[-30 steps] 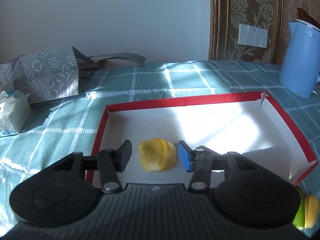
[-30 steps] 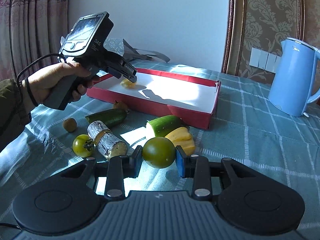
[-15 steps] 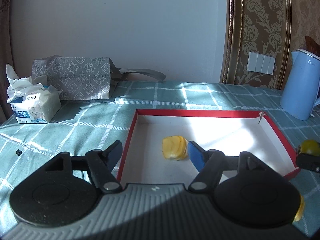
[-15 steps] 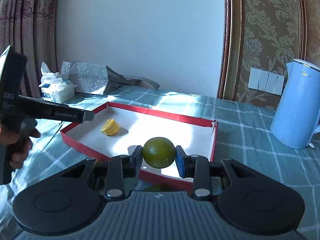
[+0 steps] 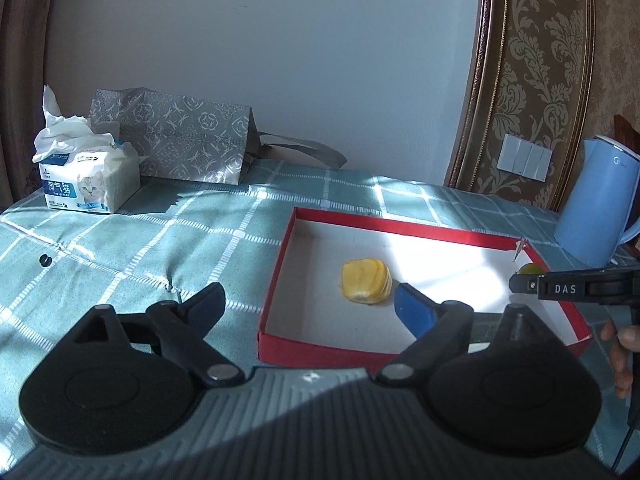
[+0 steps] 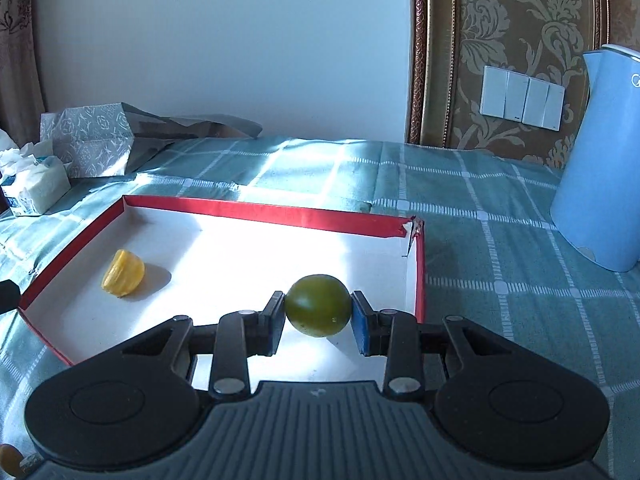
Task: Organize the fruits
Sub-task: 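Lower the green tomato into the tray and open the right gripper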
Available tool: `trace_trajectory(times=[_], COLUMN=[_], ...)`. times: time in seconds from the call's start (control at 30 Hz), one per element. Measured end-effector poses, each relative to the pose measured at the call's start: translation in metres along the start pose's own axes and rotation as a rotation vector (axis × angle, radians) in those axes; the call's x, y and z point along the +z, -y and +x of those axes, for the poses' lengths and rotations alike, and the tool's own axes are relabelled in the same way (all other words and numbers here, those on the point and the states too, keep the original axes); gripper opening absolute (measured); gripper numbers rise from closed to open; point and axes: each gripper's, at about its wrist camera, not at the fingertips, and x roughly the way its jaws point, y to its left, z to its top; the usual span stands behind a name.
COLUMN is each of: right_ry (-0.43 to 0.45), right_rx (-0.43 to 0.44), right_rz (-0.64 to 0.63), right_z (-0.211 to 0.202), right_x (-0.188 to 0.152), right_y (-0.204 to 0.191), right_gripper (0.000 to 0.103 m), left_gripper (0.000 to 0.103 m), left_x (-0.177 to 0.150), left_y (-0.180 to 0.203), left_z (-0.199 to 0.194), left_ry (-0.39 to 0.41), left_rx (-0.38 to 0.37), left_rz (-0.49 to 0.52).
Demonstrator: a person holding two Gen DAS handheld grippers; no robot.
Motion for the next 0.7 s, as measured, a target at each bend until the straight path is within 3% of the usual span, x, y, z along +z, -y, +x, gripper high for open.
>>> trace_trajectory(times=[0.13,0.33,0.57,0.7], right_ry=[-0.022,0.011,0.16,0.224], right_rx=[-0.025,-0.017,0.013,0.012], right_rz=[0.012,0.012,0.013,0.001], right_z=[0.01,-0.005,-0.092,-0.134], right_x=[0.0,0.004,-0.012,-0.036], right_y=[0.001,-0.001,-0.001,-0.004], right_gripper=[0.034,0.037,0.04,0.045], left_gripper=[0.093,0.094,0.096,0.101], left_x=[-0.001,-0.002,0.0,-0.005], left_y=[0.003,0.001,0.003,0.01], left_z=[-0.002,-0.001,-0.011,-0.043], left_ry=[0.019,0.028,0.005,0.039], left_rx=[0.033,0.047,-0.01,-0.017], left_rz=[0.026,0.029,0.025,0.102])
